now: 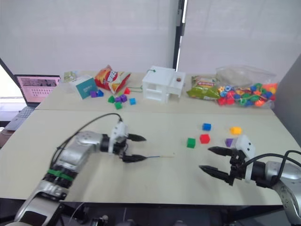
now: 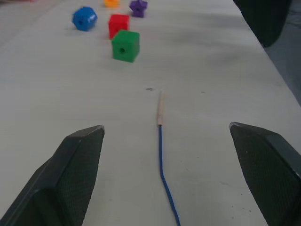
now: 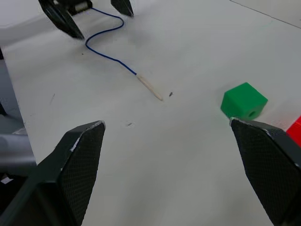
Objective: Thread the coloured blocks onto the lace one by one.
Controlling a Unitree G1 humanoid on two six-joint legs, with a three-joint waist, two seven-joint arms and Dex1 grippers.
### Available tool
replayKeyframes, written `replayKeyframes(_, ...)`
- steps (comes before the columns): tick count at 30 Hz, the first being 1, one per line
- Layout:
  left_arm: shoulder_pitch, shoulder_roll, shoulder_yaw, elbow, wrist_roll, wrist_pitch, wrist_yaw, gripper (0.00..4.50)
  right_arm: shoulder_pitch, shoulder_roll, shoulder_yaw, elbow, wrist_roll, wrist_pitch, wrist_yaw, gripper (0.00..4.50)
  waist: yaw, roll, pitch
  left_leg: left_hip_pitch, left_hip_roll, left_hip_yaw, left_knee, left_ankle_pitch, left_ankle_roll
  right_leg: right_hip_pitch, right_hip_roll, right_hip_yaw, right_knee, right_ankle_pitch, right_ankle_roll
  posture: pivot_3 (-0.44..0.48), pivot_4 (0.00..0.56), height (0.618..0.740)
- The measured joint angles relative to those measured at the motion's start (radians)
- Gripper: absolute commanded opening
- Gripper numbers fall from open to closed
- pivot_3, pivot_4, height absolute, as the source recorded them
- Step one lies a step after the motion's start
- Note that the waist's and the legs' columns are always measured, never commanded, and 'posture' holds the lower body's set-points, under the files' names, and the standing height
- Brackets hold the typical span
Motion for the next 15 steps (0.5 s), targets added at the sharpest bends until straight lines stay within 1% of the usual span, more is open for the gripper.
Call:
replayKeyframes(2,-0.016,-0.054,-0.036,0.061,0.047,-0.040,0.008,4.48,0.037,0.000,-0.012,-0.036,0.001,0.024,-0.023,4.48,0.005,-0.001,0.001,-0.002,0.000,-0.001,0.002,0.000,0.000,0.000,0.000,0.000,0.000,0.000,0.000,0.000,0.150,0.740)
replayKeyframes(4,-0.049,-0.094,-0.046,0.117,0.088,-0.065,0.047,4.48,0.079,0.000,-0.027,-0.059,0.000,0.035,-0.031,4.48,0.011,-0.001,0.001,-0.002,-0.001,-0.001,0.003,0.000,0.001,0.000,0.000,-0.001,0.000,0.001,0.001,0.000,0.150,0.740)
replayKeyframes(8,-0.103,-0.125,-0.046,0.178,0.132,-0.110,0.073,4.48,0.126,0.017,-0.045,-0.094,0.002,0.044,-0.061,4.48,0.009,-0.001,0.001,-0.001,-0.001,0.000,0.003,0.000,0.001,0.000,0.000,0.000,0.001,0.001,0.002,0.000,0.150,0.740)
replayKeyframes(15,-0.146,-0.192,-0.065,0.294,0.193,-0.154,0.072,4.48,0.162,0.057,-0.077,-0.147,0.020,0.051,-0.112,4.48,0.012,-0.002,0.001,-0.001,-0.001,-0.001,0.005,0.000,0.001,0.001,0.000,0.000,0.001,0.001,0.002,0.000,0.150,0.740)
